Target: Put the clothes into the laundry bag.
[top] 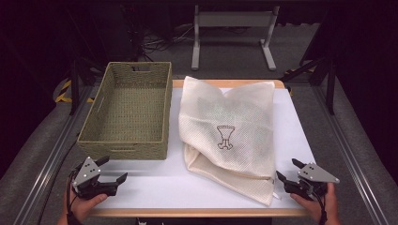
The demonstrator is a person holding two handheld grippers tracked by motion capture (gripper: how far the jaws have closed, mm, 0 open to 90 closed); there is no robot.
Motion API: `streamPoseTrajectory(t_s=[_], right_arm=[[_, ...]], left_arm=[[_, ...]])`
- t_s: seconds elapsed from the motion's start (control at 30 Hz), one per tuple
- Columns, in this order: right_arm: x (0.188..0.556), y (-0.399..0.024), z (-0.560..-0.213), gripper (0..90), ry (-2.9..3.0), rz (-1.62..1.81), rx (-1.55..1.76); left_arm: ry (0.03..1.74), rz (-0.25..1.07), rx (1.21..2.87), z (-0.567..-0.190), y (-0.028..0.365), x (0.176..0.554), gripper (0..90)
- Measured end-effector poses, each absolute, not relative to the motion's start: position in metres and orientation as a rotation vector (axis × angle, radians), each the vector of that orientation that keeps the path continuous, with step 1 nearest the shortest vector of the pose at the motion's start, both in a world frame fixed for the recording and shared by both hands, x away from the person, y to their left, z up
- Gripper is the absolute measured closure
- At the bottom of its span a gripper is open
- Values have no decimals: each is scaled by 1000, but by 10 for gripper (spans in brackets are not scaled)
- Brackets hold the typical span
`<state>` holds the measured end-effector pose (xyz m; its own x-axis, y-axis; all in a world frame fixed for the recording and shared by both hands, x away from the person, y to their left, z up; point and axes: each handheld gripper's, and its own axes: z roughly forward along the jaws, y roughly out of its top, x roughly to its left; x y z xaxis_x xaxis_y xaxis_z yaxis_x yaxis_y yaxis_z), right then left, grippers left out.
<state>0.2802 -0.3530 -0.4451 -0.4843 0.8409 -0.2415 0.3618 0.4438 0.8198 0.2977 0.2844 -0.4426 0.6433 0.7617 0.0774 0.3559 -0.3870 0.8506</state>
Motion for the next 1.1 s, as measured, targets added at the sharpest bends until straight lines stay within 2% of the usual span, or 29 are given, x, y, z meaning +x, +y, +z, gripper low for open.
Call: streamPoseTrajectory(t_s=[0.8,1.1], right_arm=[[280,-357,-439,197,1943,1014,1066],[278,-356,-437,211,1967,1030,1040]], left_arm=[[893,607,2010,-445,285,301,88],[944,586,1954,-445,291,303,87]])
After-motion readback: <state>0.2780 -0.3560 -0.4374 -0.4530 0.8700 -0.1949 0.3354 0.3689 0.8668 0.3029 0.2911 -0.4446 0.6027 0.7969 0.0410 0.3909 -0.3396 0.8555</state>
